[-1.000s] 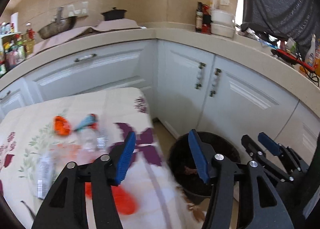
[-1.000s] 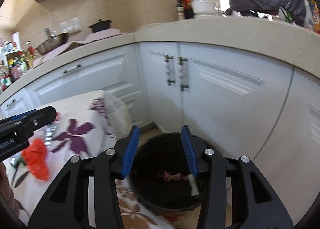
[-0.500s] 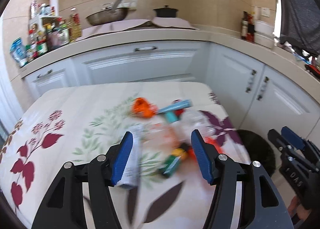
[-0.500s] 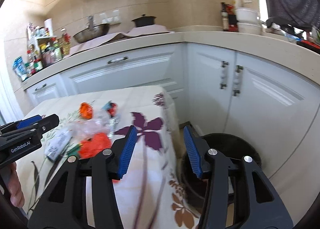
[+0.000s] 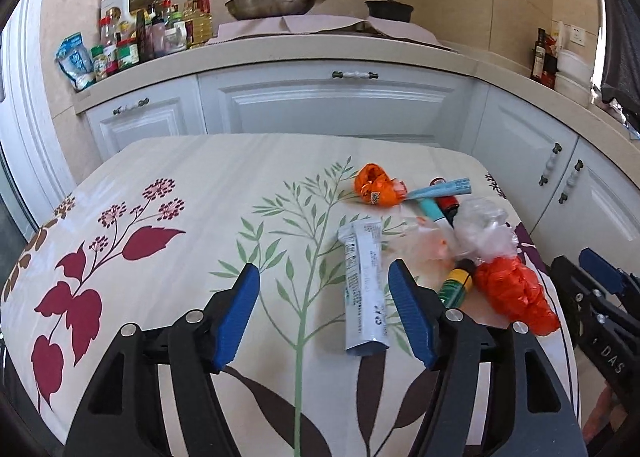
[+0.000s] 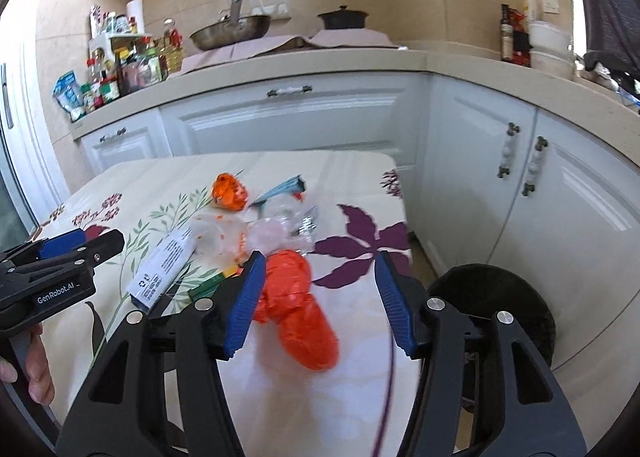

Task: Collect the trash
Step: 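Grasp the orange plastic bag with the right tool while the left tool grasps the white tube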

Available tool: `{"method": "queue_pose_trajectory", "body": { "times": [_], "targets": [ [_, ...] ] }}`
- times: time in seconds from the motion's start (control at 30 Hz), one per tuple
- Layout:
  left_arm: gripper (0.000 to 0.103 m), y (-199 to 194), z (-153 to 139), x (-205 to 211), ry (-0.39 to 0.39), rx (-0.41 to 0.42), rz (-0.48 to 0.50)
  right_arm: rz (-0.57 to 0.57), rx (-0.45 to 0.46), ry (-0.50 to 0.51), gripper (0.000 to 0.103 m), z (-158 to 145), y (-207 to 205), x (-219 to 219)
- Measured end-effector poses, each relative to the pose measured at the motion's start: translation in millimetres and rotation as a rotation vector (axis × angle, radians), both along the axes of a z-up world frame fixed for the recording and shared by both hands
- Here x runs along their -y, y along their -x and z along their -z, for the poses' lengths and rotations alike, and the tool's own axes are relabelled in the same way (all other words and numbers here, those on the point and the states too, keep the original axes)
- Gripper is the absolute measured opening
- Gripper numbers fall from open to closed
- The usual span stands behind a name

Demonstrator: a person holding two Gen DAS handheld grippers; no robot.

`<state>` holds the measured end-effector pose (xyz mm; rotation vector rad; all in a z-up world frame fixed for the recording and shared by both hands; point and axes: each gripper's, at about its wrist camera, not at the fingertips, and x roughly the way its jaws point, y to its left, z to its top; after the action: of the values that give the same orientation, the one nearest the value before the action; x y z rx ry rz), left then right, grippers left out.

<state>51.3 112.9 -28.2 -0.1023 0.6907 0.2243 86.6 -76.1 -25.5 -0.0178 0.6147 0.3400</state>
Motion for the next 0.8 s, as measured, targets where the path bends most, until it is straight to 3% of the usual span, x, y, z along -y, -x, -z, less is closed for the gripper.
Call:
{"method": "queue_pose_trajectory", "body": {
  "times": [0.17,0.53,0.67,0.8],
  "targets": [
    [0.070,-2,5,-4,0.023,-0.011,0.012,-0.020,-0.050,0.030,0.062,9,-9,-14],
    [0.072,-10,17,3,0.051,-0.045,0.043,-0.049,-0.132,0.062,0.062,23,-22,-24],
    [0.073,-11,18,6,0.054,-0.047,0.047,-0.074,-0.161,0.043,0.044,26,-24,-23],
    [0.073,-14,21,9,0.050,-0.051,0.049,-0.083,-0.159,0.028,0.038,25,-22,-20]
  ]
}}
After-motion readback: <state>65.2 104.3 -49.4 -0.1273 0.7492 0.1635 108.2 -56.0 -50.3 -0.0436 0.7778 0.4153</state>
